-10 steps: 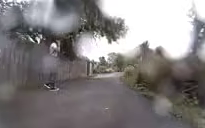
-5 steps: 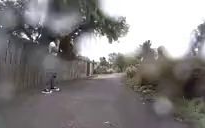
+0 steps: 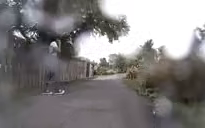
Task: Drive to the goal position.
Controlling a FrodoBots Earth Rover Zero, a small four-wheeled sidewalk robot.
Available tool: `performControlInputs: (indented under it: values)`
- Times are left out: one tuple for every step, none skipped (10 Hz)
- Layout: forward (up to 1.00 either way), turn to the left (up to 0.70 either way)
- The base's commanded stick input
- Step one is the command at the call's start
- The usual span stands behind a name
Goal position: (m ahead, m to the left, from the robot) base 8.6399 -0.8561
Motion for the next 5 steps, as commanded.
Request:
performControlInputs:
  values:
    - [0.85, 0.00]
    - [0.85, 0.00]
    - [0.85, 0.00]
    - [0.85, 0.00]
    - [0.85, 0.00]
